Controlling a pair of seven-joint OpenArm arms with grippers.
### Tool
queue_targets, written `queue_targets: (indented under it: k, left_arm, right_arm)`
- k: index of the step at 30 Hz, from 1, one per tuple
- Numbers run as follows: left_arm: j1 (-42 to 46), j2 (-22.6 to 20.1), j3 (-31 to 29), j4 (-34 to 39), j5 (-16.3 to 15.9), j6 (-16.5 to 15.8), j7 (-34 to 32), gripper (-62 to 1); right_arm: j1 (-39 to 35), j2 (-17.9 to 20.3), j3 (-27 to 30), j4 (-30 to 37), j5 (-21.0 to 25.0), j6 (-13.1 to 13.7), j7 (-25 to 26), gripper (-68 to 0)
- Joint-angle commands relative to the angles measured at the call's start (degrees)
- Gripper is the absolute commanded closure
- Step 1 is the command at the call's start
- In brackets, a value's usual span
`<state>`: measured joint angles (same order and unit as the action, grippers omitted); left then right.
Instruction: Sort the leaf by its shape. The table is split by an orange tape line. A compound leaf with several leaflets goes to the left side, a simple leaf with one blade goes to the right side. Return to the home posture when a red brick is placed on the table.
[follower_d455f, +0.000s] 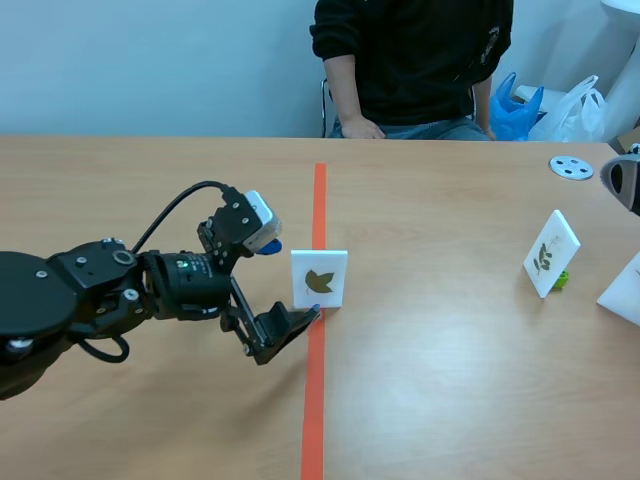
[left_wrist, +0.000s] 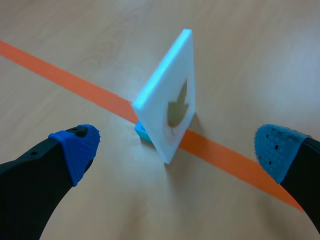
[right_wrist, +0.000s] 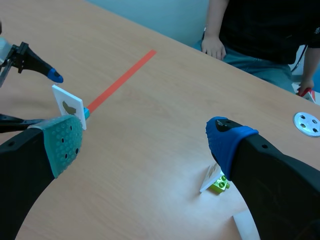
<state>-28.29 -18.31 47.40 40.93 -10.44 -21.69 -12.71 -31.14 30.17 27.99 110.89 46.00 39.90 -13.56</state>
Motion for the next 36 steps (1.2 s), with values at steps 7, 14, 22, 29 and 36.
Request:
queue_targets:
  k: [7,14,22,29,36]
  left_arm:
    - [-3.8,4.22,-0.42,-5.38,3.13,0.11,-2.95,-62.3]
    - [-6.01,6.4,2.16,-9.97,4.35,0.13,-4.04,-62.3]
    - [-6.99,7.02,4.68,-11.37,5.75,0.98,-4.28,-62.3]
    - [-6.97,6.99,4.68,-11.37,5.55,0.98,-4.92,-38.5]
    - [-6.97,6.99,4.68,-11.37,4.11,0.98,-4.83,-20.4]
  right_arm:
    - [0.85,0.57,0.44,0.07,0.68,0.07,1.29,-50.6]
    - [0.85,0.37,0.44,0.07,0.68,0.07,1.46,-50.6]
    - [0.85,-1.01,0.44,0.07,0.68,0.07,1.49,-50.6]
    - [0.85,-0.98,0.44,0.07,0.68,0.07,1.49,-50.6]
    - [0.85,-0.98,0.44,0.07,0.68,0.07,1.49,-50.6]
